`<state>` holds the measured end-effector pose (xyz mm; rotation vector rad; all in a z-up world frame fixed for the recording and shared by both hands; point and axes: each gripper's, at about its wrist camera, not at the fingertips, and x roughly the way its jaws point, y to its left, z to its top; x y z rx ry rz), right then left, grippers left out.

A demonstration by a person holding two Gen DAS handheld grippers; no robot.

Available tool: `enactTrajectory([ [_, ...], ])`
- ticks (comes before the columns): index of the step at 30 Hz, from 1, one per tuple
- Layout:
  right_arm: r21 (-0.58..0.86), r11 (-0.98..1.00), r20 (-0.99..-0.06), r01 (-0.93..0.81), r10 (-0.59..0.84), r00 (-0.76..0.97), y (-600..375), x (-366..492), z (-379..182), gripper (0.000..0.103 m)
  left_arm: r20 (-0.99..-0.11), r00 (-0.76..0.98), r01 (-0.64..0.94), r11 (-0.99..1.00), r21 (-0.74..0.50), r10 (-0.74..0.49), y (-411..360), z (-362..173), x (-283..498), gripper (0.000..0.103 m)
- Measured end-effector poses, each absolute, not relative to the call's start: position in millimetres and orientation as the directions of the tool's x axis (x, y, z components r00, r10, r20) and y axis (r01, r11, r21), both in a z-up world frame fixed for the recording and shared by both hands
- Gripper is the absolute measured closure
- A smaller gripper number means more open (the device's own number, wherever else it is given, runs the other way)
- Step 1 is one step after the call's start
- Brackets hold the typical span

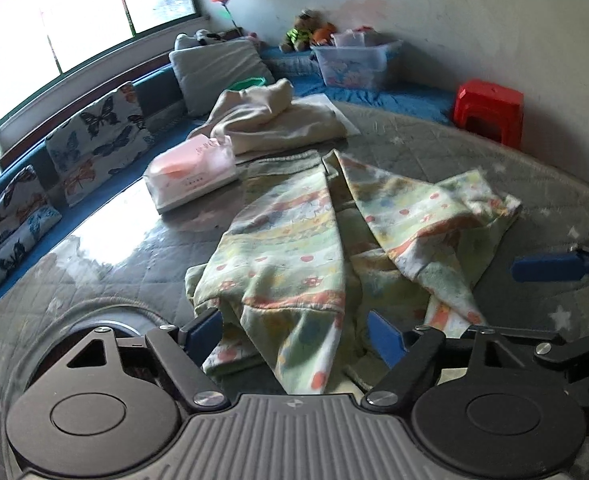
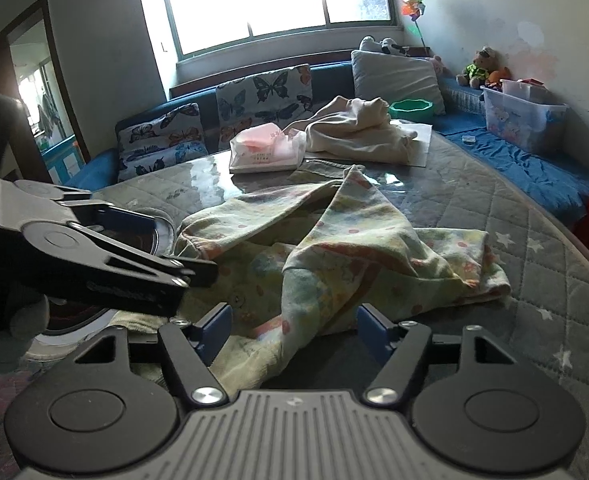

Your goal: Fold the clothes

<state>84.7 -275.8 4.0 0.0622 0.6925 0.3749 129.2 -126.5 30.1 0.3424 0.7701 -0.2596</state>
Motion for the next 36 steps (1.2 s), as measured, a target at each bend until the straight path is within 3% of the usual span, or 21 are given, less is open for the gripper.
enactTrajectory([
  [4,0.16,0.932,-0.629,-0.324,0.349,0.695,-268,99,-3,0.038,-0.731,0.676,0.356,0.911,0.21,-0.096,-126,22,139,0.049],
  [8,0.141,0.936,-0.644,-0.324,0.335,0.688,-263,111,-10,0.047,-0.741,0.663,0.35,0.919,0.181,-0.106,-117,20,144,0.08],
  [11,0.137,0.941,-0.656,-0.308,0.319,0.684,-264,118,-15,0.058,-0.735,0.665,0.334,0.932,0.139,-0.128,-107,27,144,0.089],
  [15,0.131,0.947,-0.656,-0.293,0.305,0.69,-270,118,-18,0.078,-0.727,0.669,0.312,0.946,0.09,-0.152,-94,34,140,0.092],
  [18,0.129,0.946,-0.642,-0.296,0.308,0.702,-275,112,-16,0.088,-0.718,0.676,0.285,0.957,0.049,-0.165,-81,40,133,0.092],
  [24,0.153,0.93,-0.592,-0.335,0.358,0.722,-289,87,6,0.098,-0.684,0.703,0.261,0.965,-0.011,-0.198,-57,59,103,0.094],
  [30,0.144,0.898,-0.557,-0.416,0.421,0.716,-293,61,35,0.099,-0.673,0.707,0.255,0.966,-0.041,-0.216,-37,67,68,0.095],
  [34,0.082,0.895,-0.569,-0.439,0.404,0.716,-284,60,41,0.093,-0.677,0.702,0.248,0.967,-0.059,-0.221,-27,67,45,0.095],
  [36,0.077,0.89,-0.572,-0.45,0.409,0.711,-277,65,41,0.079,-0.677,0.701,0.241,0.968,-0.071,-0.224,-19,68,32,0.095],
])
